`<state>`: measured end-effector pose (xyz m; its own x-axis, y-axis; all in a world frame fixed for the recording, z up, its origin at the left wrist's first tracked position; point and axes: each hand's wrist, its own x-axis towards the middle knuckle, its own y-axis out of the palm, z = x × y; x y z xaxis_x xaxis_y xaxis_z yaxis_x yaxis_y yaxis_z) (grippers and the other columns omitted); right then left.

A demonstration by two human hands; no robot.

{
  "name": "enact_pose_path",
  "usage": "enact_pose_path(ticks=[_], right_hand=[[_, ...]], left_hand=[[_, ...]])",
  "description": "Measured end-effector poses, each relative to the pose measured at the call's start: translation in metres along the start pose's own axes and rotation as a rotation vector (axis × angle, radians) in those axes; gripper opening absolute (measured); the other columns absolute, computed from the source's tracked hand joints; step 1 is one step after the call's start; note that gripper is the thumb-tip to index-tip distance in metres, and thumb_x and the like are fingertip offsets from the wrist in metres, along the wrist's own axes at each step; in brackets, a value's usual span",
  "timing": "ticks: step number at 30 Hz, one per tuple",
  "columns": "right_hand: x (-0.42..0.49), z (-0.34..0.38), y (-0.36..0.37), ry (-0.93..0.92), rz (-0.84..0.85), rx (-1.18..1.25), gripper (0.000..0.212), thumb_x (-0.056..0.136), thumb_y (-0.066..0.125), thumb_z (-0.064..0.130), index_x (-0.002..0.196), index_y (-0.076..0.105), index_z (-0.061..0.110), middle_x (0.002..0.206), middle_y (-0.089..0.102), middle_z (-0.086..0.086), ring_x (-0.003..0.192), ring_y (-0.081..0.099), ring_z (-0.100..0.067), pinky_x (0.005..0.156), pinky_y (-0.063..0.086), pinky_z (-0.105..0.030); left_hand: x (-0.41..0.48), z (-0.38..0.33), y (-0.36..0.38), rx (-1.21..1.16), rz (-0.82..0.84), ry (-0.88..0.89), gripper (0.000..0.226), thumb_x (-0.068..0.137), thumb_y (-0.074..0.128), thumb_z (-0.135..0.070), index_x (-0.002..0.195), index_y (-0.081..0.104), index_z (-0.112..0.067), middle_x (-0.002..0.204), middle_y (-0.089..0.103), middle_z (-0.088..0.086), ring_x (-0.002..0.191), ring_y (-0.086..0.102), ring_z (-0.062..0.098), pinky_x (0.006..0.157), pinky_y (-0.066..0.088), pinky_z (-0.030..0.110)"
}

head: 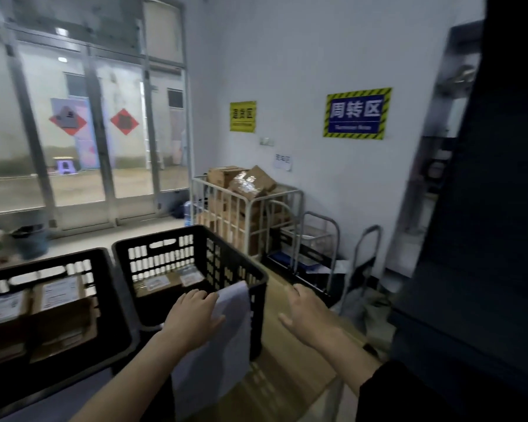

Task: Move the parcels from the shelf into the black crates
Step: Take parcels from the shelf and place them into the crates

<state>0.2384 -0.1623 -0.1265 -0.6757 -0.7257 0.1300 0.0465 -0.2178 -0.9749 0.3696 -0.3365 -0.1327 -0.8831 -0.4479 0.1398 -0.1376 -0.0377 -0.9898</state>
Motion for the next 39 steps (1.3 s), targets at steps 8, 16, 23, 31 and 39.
enact_pose_path(ticks=[8, 16, 23, 31, 39], right_hand=[[-0.057, -0.087, -0.038, 0.19, -0.048, -0.013, 0.062, 0.093, 0.049, 0.036, 0.145, 0.025, 0.011, 0.147, 0.032, -0.01, 0.135, 0.032, -0.025, 0.11, 0.032, -0.035], [-0.133, -0.17, -0.092, 0.276, -0.102, -0.024, 0.06, 0.095, 0.045, 0.034, 0.146, 0.021, 0.012, 0.151, 0.025, -0.009, 0.14, 0.024, -0.025, 0.114, 0.026, -0.035], [-0.209, -0.25, -0.128, 0.346, -0.177, 0.006, 0.063, 0.096, 0.043, 0.037, 0.149, 0.017, 0.013, 0.156, 0.017, -0.006, 0.143, 0.016, -0.021, 0.116, 0.023, -0.034], [-0.296, -0.319, -0.158, 0.402, -0.291, 0.039, 0.06, 0.096, 0.042, 0.037, 0.148, 0.022, 0.015, 0.153, 0.023, -0.001, 0.141, 0.022, -0.017, 0.113, 0.025, -0.031], [-0.368, -0.385, -0.169, 0.514, -0.306, 0.003, 0.057, 0.096, 0.044, 0.037, 0.146, 0.026, 0.015, 0.15, 0.03, -0.002, 0.137, 0.028, -0.017, 0.11, 0.029, -0.03]], left_hand=[[0.015, -0.107, -0.015, -0.057, 0.027, 0.188, 0.055, 0.094, 0.041, -0.047, 0.141, 0.034, -0.019, 0.14, 0.043, 0.003, 0.132, 0.036, 0.021, 0.106, 0.032, 0.032], [0.009, -0.229, -0.029, -0.123, -0.017, 0.303, 0.056, 0.094, 0.039, -0.046, 0.142, 0.031, -0.019, 0.144, 0.039, 0.003, 0.136, 0.032, 0.021, 0.109, 0.028, 0.031], [-0.003, -0.348, -0.033, -0.175, -0.04, 0.419, 0.051, 0.092, 0.043, -0.045, 0.137, 0.039, -0.02, 0.14, 0.044, 0.002, 0.134, 0.034, 0.021, 0.107, 0.029, 0.031], [-0.022, -0.472, -0.03, -0.175, -0.023, 0.558, 0.055, 0.093, 0.042, -0.044, 0.14, 0.036, -0.016, 0.142, 0.043, 0.006, 0.135, 0.033, 0.023, 0.11, 0.028, 0.033], [-0.05, -0.561, -0.025, -0.217, 0.017, 0.629, 0.062, 0.093, 0.04, -0.046, 0.145, 0.026, -0.015, 0.148, 0.036, 0.007, 0.14, 0.027, 0.024, 0.114, 0.024, 0.034]])
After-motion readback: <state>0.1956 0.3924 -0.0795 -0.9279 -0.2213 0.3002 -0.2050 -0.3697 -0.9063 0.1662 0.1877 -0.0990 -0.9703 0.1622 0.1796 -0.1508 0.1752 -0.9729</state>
